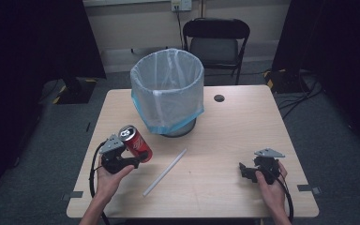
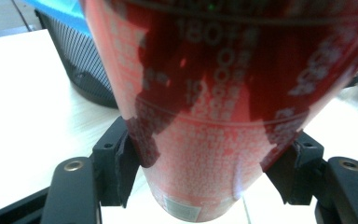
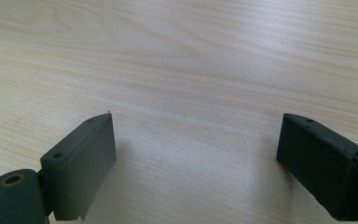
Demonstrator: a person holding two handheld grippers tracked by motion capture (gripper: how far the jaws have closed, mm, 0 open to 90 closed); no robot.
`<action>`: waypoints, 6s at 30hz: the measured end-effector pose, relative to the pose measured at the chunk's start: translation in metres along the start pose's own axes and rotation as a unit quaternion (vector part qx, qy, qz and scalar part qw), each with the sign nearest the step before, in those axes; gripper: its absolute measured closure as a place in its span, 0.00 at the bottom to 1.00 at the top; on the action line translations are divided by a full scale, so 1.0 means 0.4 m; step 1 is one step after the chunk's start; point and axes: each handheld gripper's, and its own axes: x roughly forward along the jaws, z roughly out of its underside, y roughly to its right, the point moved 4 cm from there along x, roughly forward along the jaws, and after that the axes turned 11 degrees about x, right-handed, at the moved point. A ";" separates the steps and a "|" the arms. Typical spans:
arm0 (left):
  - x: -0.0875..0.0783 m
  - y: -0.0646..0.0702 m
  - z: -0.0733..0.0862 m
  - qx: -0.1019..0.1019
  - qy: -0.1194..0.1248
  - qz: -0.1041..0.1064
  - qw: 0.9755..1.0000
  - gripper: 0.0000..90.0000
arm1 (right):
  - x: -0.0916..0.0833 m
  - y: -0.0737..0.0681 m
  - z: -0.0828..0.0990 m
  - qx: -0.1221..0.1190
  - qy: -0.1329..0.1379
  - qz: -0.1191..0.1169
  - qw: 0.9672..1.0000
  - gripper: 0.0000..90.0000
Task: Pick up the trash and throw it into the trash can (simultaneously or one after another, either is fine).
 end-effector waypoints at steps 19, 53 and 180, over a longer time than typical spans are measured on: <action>-0.035 -0.020 -0.127 0.006 0.043 -0.006 0.999 0.38 | 0.000 0.000 0.000 -0.001 0.000 0.000 1.000 0.12; -0.087 -0.052 -0.420 0.029 0.156 -0.014 0.987 0.38 | 0.000 0.000 0.000 0.000 0.000 0.000 1.000 0.12; -0.066 -0.010 -0.061 0.018 -0.019 0.038 0.999 0.25 | 0.000 0.000 0.000 -0.001 0.000 -0.001 1.000 0.12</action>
